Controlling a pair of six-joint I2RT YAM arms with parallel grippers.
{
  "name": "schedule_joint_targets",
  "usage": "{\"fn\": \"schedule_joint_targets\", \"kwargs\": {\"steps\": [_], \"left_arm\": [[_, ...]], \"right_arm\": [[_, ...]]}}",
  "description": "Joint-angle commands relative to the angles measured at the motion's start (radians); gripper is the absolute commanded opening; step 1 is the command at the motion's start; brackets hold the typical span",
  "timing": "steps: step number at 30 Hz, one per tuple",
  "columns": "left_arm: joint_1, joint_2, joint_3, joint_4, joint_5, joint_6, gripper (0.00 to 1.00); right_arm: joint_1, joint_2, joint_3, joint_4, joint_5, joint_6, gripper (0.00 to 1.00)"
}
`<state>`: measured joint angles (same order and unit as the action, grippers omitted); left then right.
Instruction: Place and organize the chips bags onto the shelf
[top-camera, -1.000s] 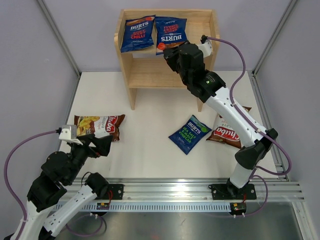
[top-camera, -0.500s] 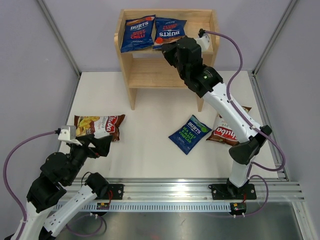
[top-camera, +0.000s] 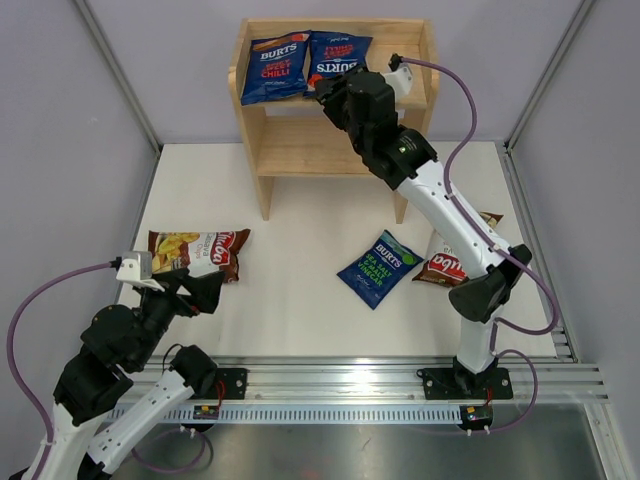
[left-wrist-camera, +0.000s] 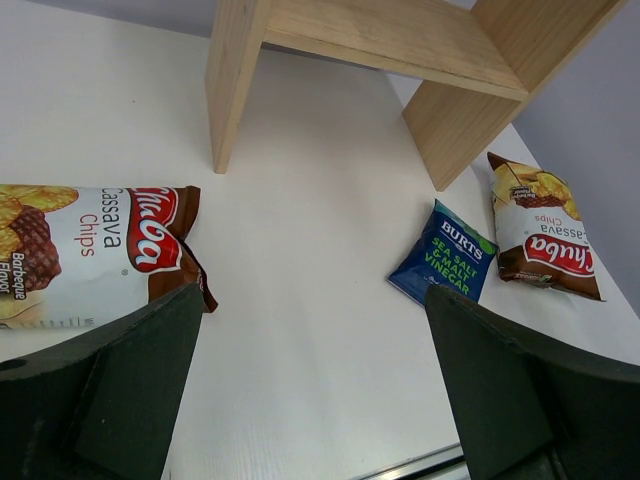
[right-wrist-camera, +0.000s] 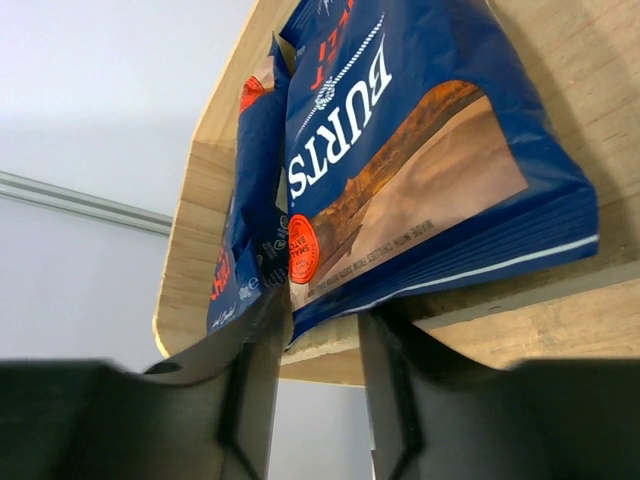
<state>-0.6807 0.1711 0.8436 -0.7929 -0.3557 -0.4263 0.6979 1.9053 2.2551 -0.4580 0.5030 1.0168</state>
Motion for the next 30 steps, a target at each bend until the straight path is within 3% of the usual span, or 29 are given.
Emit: {"fn": "schedule_joint_targets", "kwargs": {"steps": [1, 4, 14, 17, 18, 19, 20, 23, 25, 30], "left_arm": [[0.001, 0.001, -0.001, 0.031, -0.006, 0.003, 0.96], [0.003, 0.005, 0.000, 0.032, -0.008, 0.001, 0.96], [0.001, 0.025, 0.011, 0.017, -0.052, -0.015, 0.99], [0.001, 0.059, 0.026, 0.006, -0.049, -0.026, 0.99], [0.001, 0.092, 0.034, -0.002, -0.026, -0.041, 0.99], [0.001, 0.116, 0.038, 0.001, -0.008, -0.072, 0.99], [0.001, 0.136, 0.031, 0.033, 0.029, -0.078, 0.99], [0.001, 0.237, -0.021, 0.166, 0.193, -0.103, 0.99], [0.001, 0.338, -0.044, 0.245, 0.300, -0.107, 0.99], [0.000, 0.602, -0.063, 0.504, 0.483, -0.114, 0.99]], "right_arm": [[-0.015, -0.083, -0.052, 0.028, 0.005, -0.027, 0.52], [-0.015, -0.143, -0.113, 0.044, 0.003, -0.035, 0.62], [-0.017, -0.333, -0.337, 0.116, -0.081, -0.098, 0.72], [-0.015, -0.440, -0.431, 0.151, -0.221, -0.246, 0.87], [-0.017, -0.465, -0.449, 0.150, -0.275, -0.297, 0.97], [-0.015, -0.491, -0.468, 0.142, -0.331, -0.393, 0.99], [-0.015, -0.543, -0.511, 0.096, -0.442, -0.437, 1.00], [-0.017, -0.671, -0.650, -0.037, -0.562, -0.546, 0.99], [-0.015, -0.753, -0.760, -0.060, -0.560, -0.570, 0.99], [-0.018, -1.070, -1.120, -0.103, -0.379, -0.557, 1.00]]}}
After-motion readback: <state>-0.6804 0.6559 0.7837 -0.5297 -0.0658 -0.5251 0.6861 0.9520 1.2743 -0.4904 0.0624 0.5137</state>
